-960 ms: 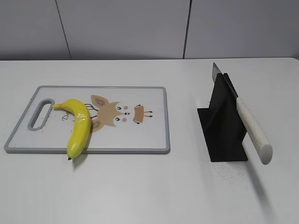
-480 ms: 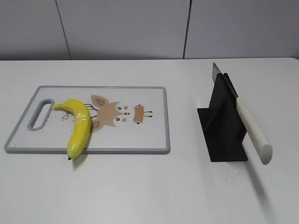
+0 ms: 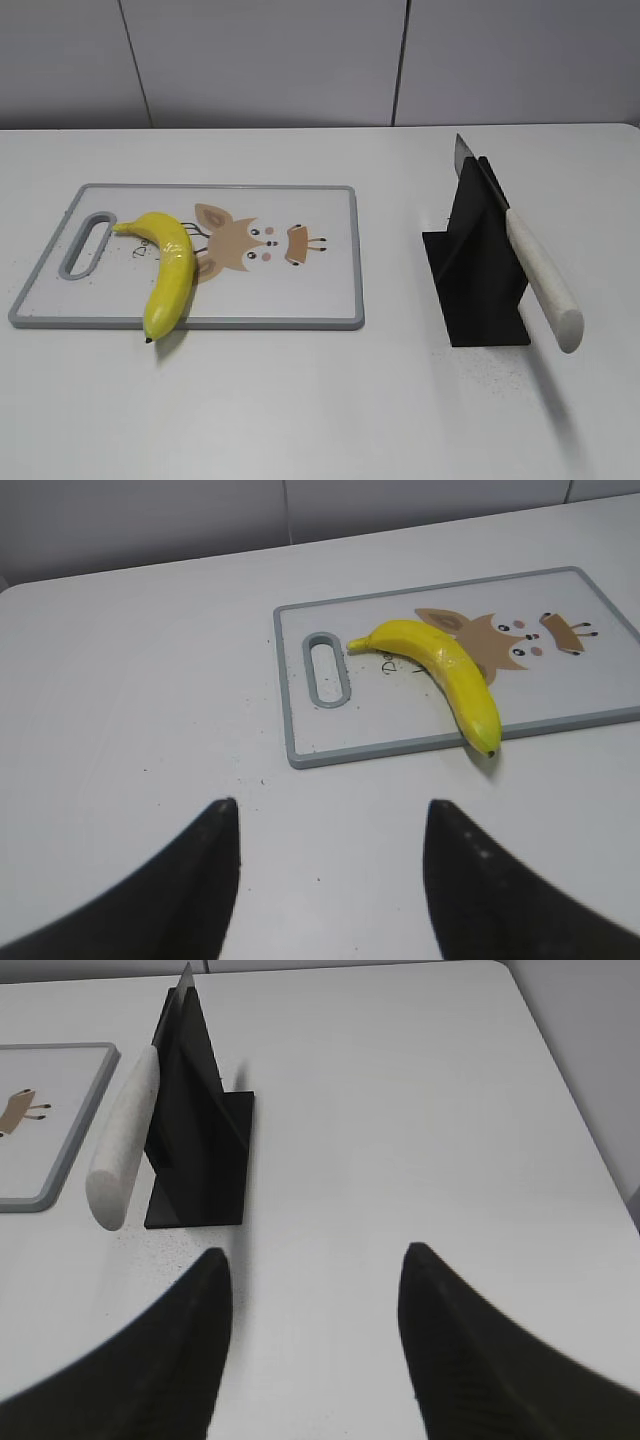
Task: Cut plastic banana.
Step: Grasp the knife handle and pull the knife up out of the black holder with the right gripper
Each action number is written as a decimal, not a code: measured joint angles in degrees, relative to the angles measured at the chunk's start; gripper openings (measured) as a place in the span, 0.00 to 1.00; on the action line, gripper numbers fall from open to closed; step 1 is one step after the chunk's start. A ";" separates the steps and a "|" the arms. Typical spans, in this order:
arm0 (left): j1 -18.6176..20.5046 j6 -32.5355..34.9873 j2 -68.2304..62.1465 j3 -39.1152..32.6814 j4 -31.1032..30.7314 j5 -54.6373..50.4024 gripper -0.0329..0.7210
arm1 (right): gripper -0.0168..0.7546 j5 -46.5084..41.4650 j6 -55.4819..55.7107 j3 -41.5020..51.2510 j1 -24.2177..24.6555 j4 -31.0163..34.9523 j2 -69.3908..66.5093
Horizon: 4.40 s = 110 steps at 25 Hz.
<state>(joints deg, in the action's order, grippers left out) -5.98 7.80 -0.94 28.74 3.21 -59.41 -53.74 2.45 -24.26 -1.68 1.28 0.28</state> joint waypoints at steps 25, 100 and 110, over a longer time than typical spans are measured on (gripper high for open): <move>0.00 0.00 0.00 0.00 0.00 0.00 0.77 | 0.58 0.04 0.00 0.00 0.00 0.31 0.00; 0.00 0.00 0.00 0.00 -0.04 0.00 0.73 | 0.64 -12.66 9.70 -41.61 -21.12 2.40 -87.78; 0.00 0.00 0.00 0.00 -0.04 0.00 0.73 | 0.61 -10.23 11.84 -41.61 -21.42 2.02 -93.06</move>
<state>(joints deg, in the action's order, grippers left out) -5.98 7.80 -0.94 28.74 3.17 -59.41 -63.98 14.29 -65.88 -23.11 3.30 -92.78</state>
